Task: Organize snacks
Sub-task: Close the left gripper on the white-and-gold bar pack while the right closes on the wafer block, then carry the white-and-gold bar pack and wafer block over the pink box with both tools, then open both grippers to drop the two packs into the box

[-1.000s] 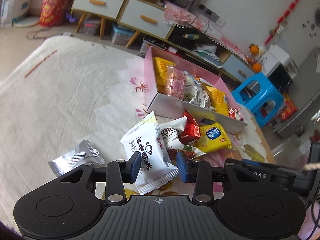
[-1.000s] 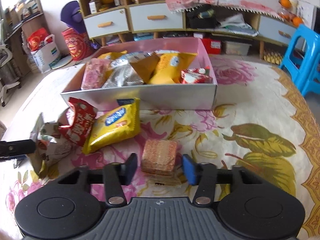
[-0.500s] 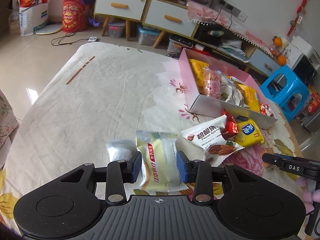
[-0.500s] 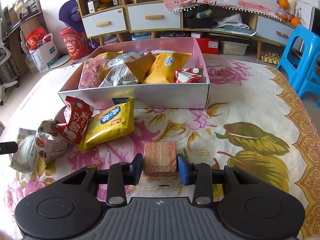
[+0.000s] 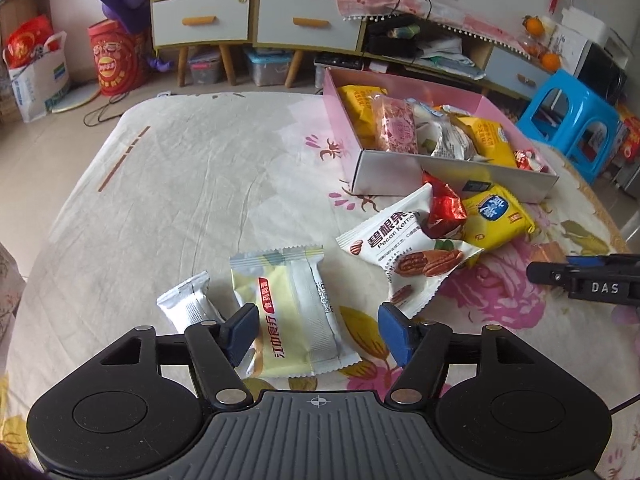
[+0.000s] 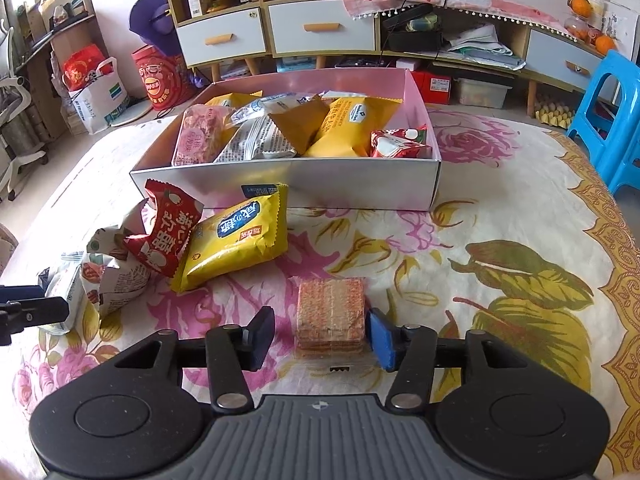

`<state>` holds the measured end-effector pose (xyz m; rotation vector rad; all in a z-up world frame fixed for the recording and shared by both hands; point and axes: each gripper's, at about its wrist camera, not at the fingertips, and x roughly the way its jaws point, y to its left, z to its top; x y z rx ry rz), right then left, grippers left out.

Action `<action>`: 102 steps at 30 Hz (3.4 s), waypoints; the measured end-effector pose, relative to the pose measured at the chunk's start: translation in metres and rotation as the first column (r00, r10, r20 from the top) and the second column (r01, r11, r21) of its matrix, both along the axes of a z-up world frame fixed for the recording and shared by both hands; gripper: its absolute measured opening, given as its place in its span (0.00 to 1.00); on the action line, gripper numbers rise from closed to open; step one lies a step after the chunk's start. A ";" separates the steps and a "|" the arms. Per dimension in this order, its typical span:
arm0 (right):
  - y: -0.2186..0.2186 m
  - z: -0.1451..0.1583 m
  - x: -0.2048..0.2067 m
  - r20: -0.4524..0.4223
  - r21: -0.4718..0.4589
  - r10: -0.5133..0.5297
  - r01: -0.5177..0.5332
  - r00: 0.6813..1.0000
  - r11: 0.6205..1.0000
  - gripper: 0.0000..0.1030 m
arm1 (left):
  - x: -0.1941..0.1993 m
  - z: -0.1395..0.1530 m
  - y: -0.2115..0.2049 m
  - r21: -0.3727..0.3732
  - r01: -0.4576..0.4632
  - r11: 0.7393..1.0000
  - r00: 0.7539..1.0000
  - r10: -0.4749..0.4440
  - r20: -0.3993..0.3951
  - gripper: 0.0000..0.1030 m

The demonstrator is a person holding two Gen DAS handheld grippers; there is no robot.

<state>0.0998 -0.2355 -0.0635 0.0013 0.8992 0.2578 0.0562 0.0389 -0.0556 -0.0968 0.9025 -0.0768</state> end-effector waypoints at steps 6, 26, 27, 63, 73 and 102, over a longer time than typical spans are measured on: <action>0.006 0.000 0.002 0.009 -0.036 0.004 -0.004 1.000 0.999 0.40 | 0.006 -0.006 0.003 0.048 -0.055 0.997 0.998 0.056 -0.024 0.64; 0.008 0.012 0.000 -0.011 -0.022 0.018 -0.018 1.000 1.000 0.26 | 0.004 0.004 0.019 -0.036 -0.095 0.995 0.995 0.094 -0.033 0.43; 0.008 0.013 0.000 -0.015 -0.017 0.015 -0.016 1.000 1.000 0.26 | 0.004 0.006 0.020 -0.042 -0.097 0.994 0.995 0.096 -0.030 0.43; -0.040 0.052 0.118 0.037 0.234 -0.184 0.171 0.982 0.957 0.26 | 0.157 0.058 -0.084 -0.128 0.056 0.990 0.994 -0.044 0.097 0.43; -0.047 0.037 0.169 0.028 0.257 -0.217 0.203 0.976 0.945 0.26 | 0.212 0.046 -0.099 -0.081 0.010 0.997 0.995 -0.002 0.100 0.43; -0.041 0.097 0.087 0.106 0.213 -0.162 0.136 0.981 0.968 0.72 | 0.119 0.092 -0.078 -0.099 0.081 0.992 0.988 -0.067 0.140 0.82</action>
